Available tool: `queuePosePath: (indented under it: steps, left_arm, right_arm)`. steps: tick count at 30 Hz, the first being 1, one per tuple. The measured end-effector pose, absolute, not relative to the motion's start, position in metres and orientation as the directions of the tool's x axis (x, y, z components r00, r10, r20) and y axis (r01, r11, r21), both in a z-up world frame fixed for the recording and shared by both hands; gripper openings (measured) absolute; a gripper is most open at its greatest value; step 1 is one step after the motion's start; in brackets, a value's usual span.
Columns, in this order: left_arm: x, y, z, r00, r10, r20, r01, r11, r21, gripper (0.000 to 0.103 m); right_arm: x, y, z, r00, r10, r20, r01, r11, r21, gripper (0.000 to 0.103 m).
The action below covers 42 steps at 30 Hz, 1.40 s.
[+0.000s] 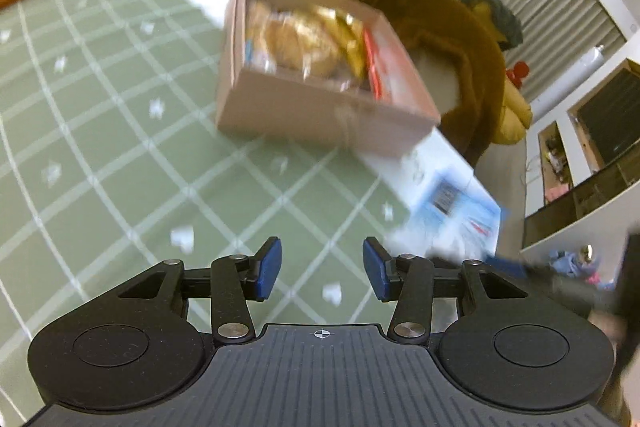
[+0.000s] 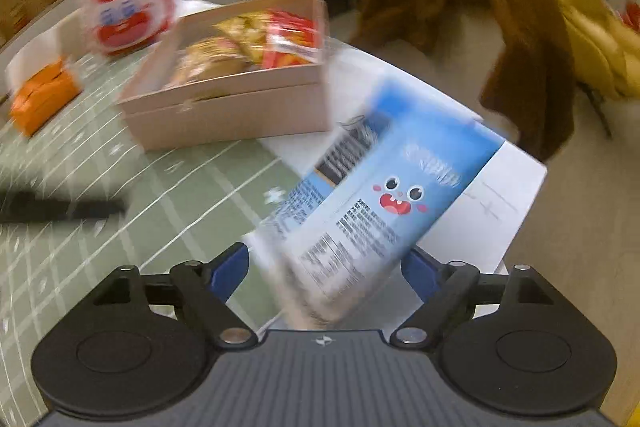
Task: Organize snacks
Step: 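Carry the red packet into the pink box and open left tool while right carries snack bar, then lower the blue-white snack bar into the pink box and open the right tool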
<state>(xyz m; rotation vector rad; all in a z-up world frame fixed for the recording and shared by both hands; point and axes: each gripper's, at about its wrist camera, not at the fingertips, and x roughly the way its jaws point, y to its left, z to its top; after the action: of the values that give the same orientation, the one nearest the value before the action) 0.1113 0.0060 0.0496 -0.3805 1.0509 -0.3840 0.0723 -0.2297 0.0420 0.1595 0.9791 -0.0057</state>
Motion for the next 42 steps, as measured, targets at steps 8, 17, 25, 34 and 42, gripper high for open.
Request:
queuePosePath:
  steps: [8, 17, 25, 34, 42]
  left_arm:
    - [0.07, 0.001, 0.042, 0.438, -0.413, -0.799, 0.146, 0.909, -0.39, 0.05]
    - [0.051, 0.024, 0.04, 0.44, -0.4, -0.804, 0.105, 0.912, -0.397, 0.048]
    - [0.048, 0.025, 0.039, 0.436, -0.394, -0.809, 0.096, 0.915, -0.393, 0.048]
    - [0.043, 0.007, 0.043, 0.419, -0.39, -0.82, 0.136, 0.92, -0.368, 0.048]
    - [0.041, 0.009, 0.053, 0.436, -0.39, -0.811, 0.136, 0.919, -0.369, 0.048]
  right_arm:
    - [0.122, -0.246, 0.022, 0.517, 0.017, -0.856, 0.345, 0.911, 0.226, 0.09]
    - [0.162, -0.224, 0.008, 0.48, -0.115, -0.87, 0.267, 0.963, 0.02, 0.099]
    - [0.091, -0.211, 0.011, 0.511, 0.027, -0.859, 0.005, 0.999, 0.034, 0.092]
    - [0.032, -0.184, 0.012, 0.475, 0.139, -0.869, -0.23, 0.973, 0.03, 0.096]
    - [0.039, -0.181, 0.019, 0.481, 0.103, -0.87, -0.141, 0.989, 0.039, 0.084]
